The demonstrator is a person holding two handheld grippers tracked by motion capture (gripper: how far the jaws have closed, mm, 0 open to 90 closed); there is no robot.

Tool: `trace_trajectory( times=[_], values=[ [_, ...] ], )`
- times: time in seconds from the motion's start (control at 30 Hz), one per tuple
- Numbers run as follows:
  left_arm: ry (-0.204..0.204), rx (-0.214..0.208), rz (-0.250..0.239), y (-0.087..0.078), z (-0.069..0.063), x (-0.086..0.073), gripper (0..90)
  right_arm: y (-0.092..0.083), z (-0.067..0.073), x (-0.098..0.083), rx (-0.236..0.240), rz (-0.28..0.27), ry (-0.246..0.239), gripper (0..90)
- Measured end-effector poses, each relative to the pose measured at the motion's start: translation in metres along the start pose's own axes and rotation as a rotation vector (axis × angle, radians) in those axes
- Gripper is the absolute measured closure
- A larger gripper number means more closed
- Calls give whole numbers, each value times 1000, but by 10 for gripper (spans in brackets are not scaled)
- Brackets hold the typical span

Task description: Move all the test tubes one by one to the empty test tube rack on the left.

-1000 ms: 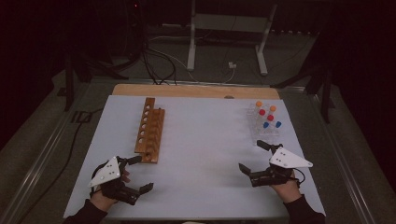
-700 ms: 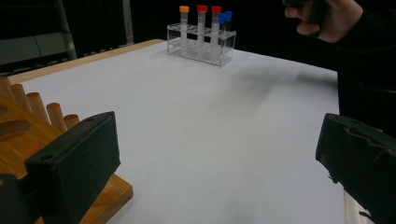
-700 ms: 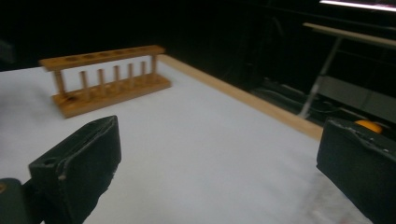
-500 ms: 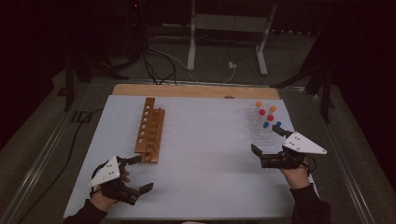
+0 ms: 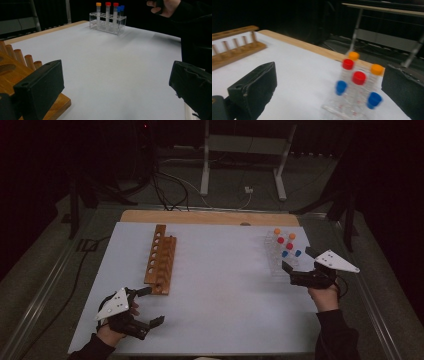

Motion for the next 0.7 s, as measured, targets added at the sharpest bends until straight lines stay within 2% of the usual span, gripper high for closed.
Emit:
trace_trajectory(
  times=[0.03, 0.1, 0.17, 0.33, 0.53, 0.7],
  values=[
    [1, 0, 0, 0, 0, 0, 5, 1, -3, -2, -11, 4, 6, 41],
    [0, 0, 0, 0, 0, 0, 6, 2, -11, -4, -51, 5, 23, 54],
    [1, 0, 1, 0, 0, 0, 5, 3, -17, -7, -74, 19, 26, 58],
    [1, -1, 1, 0, 0, 0, 5, 6, -28, -15, -126, 46, 58, 134],
    [2, 0, 1, 0, 0, 0, 5, 11, -33, -30, -149, 112, 81, 167],
    [5, 0, 3, 0, 0, 0, 6, 17, -35, -41, -163, 162, 102, 244]
  ],
)
Point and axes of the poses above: each handheld gripper's, and its own axes: y roughly forward along the jaws, x roughly out of its top, z roughly to its left, the point moved 8 cm from there along y, roughly forward along the jaws, and after that the axes turned 4 degrees about -y, right-handed, at the moved point
